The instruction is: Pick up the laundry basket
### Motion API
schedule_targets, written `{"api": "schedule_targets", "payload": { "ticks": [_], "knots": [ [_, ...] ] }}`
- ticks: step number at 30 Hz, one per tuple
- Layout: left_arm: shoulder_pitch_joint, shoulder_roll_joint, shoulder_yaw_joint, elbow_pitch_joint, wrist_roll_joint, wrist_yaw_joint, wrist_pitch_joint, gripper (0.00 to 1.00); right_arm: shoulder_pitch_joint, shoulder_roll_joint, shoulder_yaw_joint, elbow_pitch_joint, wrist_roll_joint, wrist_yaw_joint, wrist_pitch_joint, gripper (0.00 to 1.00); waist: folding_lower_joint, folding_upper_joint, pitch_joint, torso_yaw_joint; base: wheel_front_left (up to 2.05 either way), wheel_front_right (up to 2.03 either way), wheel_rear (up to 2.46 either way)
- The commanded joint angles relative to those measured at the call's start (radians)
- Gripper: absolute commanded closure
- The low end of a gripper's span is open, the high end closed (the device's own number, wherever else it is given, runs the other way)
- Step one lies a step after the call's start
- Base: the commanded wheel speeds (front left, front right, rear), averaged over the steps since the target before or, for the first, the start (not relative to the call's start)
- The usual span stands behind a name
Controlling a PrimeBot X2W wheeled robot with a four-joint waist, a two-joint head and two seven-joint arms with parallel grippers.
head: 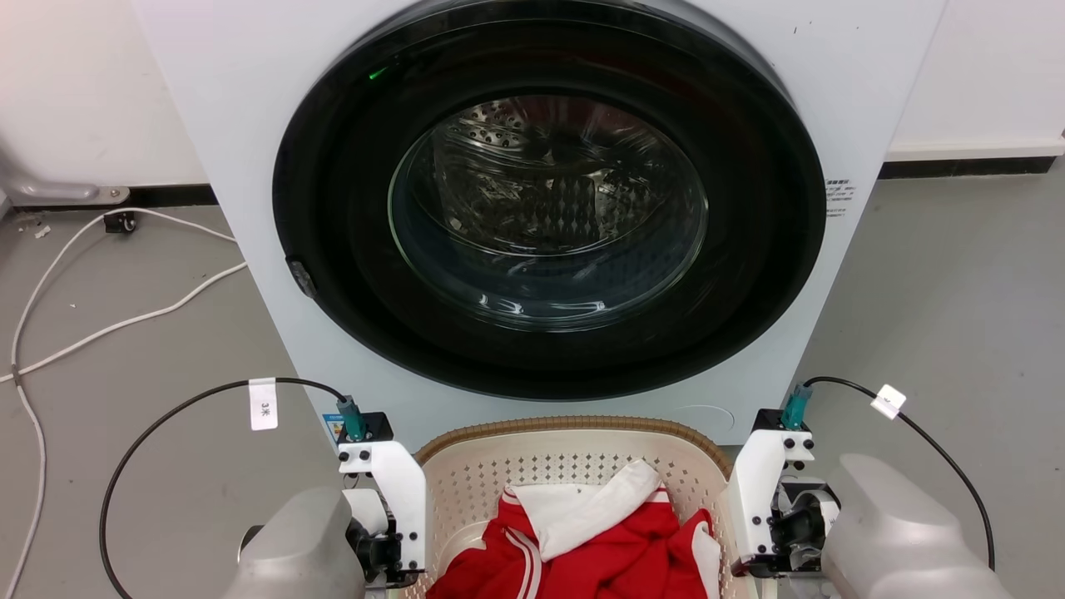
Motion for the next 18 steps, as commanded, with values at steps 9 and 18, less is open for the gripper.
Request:
{"api": "schedule_targets", "payload": {
  "ticks": [9,18],
  "knots": [
    [0.005,-0.031,-0.008,-0.011,-0.018,-0.01,-0.003,1.0,-0.003,0.029,0.001,-0.013,0.017,0.012,-0.001,1.0,0.0,0.0,0.005,0.0,0.0,0.0,0.0],
    [0.007,-0.032,-0.013,-0.012,-0.024,-0.011,-0.004,1.0,-0.002,0.03,-0.002,-0.013,0.013,0.012,0.001,1.0,0.0,0.0,0.008,0.0,0.0,0.0,0.0]
  ]
}}
